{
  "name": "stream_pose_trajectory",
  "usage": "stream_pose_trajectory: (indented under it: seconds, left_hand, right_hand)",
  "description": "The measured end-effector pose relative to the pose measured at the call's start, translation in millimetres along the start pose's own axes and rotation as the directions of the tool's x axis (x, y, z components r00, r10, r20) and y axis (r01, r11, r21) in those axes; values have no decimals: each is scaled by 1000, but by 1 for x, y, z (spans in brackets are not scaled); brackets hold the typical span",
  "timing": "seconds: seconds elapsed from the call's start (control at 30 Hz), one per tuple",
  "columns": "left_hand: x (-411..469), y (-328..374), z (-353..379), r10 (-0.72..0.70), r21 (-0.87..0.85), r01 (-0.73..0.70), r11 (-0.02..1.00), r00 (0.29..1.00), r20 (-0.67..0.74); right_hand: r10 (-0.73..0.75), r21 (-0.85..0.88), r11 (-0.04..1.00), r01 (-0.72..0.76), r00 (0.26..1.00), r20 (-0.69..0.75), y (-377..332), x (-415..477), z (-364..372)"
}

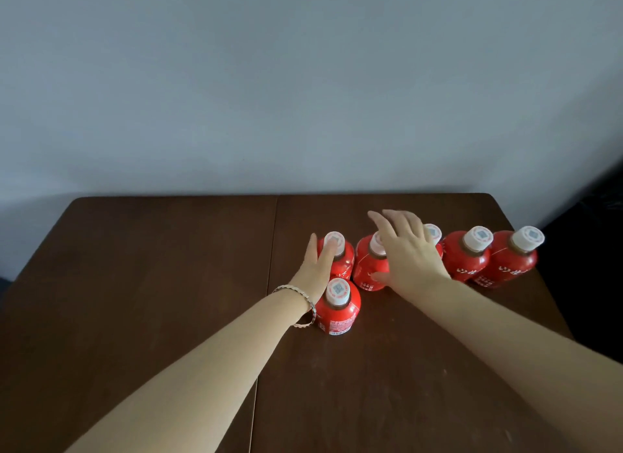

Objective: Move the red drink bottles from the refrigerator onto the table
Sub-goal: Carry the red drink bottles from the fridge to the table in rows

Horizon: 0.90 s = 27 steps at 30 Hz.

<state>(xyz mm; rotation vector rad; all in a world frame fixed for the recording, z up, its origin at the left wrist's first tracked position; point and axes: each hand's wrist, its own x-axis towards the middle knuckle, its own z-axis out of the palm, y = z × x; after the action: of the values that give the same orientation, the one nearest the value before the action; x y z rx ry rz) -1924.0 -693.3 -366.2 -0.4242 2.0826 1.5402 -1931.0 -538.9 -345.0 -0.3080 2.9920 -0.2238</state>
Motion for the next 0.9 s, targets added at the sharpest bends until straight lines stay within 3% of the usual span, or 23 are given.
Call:
stream_pose_trajectory:
  seconds: [0.1,0.13,0.27,0.4,0.5,0.6,0.7,0.8,0.9]
  left_hand:
    - [-17,-14,5,-109,16,109,994,994,30]
    - [-23,-18,10,-115,68,114,991,993,11]
    - [-31,-25,21,-41,224,86,971,980,-197]
    - [-38,-20,25,-41,238,97,966,973,-228]
    - [-49,-11,26,-25,237,82,968,972,-232]
    - [-64,-5,25,33,354,53,934,972,-234]
    - [-90,4,26,-10,483,156,862,957,-290]
    - [-129,15,30,91,624,73,778,970,-227]
    - [-175,24,35,195,754,-104,649,980,-32]
  right_hand:
    - [73,199,980,-32,977,-202,3,-39,19]
    - [86,219,975,-43,977,-194,5,-51,23]
    - [34,226,972,-68,988,152,17,-86,23]
    - [36,219,967,-130,920,390,24,-111,8]
    - [13,199,973,-113,896,443,31,-130,4]
    - [14,183,976,-117,875,484,36,-144,1]
    - [39,181,973,-143,877,479,32,-156,-14]
    - [86,187,965,-184,894,440,23,-174,-37]
    - [152,182,955,-234,913,379,12,-202,-63]
